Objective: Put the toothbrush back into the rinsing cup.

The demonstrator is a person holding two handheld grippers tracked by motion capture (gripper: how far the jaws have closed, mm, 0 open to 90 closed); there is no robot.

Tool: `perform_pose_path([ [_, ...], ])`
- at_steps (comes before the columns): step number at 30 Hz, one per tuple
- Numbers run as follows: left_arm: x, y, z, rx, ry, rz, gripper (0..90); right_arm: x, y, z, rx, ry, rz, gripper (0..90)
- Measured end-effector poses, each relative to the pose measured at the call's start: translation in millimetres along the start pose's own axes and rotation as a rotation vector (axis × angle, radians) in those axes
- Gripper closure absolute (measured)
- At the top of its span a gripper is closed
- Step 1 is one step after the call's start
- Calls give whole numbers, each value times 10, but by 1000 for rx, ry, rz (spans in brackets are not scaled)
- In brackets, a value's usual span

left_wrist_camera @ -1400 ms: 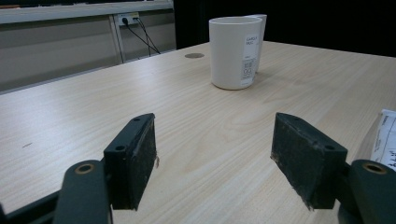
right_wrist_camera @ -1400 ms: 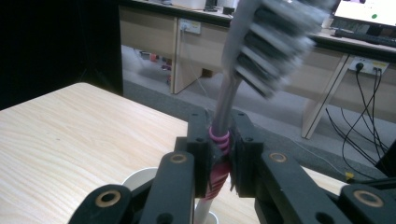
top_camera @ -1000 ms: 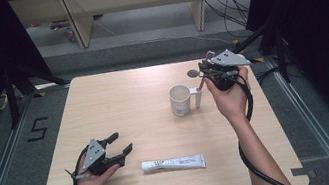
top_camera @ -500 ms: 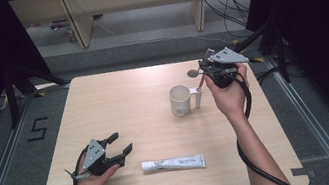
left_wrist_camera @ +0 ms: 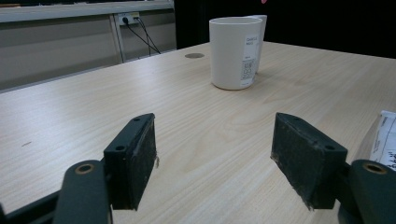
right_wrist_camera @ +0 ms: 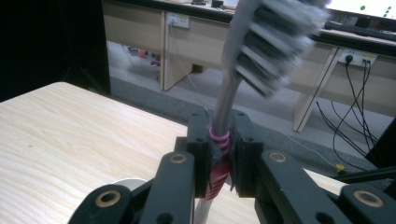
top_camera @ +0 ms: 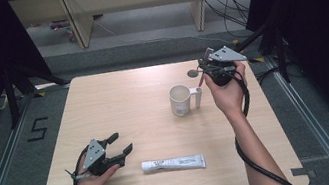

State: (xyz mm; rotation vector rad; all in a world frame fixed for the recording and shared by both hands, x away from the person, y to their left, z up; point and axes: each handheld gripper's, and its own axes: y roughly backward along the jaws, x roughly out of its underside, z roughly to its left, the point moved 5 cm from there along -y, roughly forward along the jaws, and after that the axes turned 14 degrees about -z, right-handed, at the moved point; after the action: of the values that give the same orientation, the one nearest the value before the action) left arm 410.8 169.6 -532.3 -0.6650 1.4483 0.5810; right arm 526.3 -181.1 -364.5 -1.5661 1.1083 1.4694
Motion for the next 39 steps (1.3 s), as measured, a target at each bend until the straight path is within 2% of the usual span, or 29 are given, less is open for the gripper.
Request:
perform_pose_path([
  [2,-1,2,-1,0,-2,0,304,6,-19,-3,1,20,-7,806],
  [3,-1,2,-1,1,-3,1,303,17,-23,15,-2,5,3,805],
  [5,0,1,-1,1,0,0,303,29,-39,13,-5,12,4,806],
  [8,-1,3,2,1,0,-2,303,51,-49,36,0,-3,15,806],
  [11,-1,4,4,0,1,-3,303,59,-60,26,-1,23,12,806],
  [14,-1,3,4,1,1,-3,303,69,-58,41,-2,4,26,806],
  [16,-1,2,3,0,1,-2,303,75,-67,20,0,23,20,805],
  [18,-1,3,3,1,-1,-1,303,86,-70,11,3,22,23,805],
  [22,-1,2,3,0,1,-2,303,111,-66,32,3,-2,44,806],
  [23,-1,3,3,0,0,-2,303,112,-73,24,9,11,37,806],
  [24,-1,4,3,0,0,-2,303,118,-74,37,7,0,44,805],
  [26,-1,4,2,0,0,-1,303,123,-95,26,-1,26,35,806],
  [30,0,-6,1,5,3,-14,304,148,-105,39,3,22,44,806],
  [31,-1,5,2,0,-1,0,303,155,-102,41,6,18,47,805],
  [34,-1,3,2,0,0,-2,303,168,-115,32,7,31,45,805],
  [39,-1,4,3,-1,-1,-1,304,195,-128,47,2,21,55,805],
])
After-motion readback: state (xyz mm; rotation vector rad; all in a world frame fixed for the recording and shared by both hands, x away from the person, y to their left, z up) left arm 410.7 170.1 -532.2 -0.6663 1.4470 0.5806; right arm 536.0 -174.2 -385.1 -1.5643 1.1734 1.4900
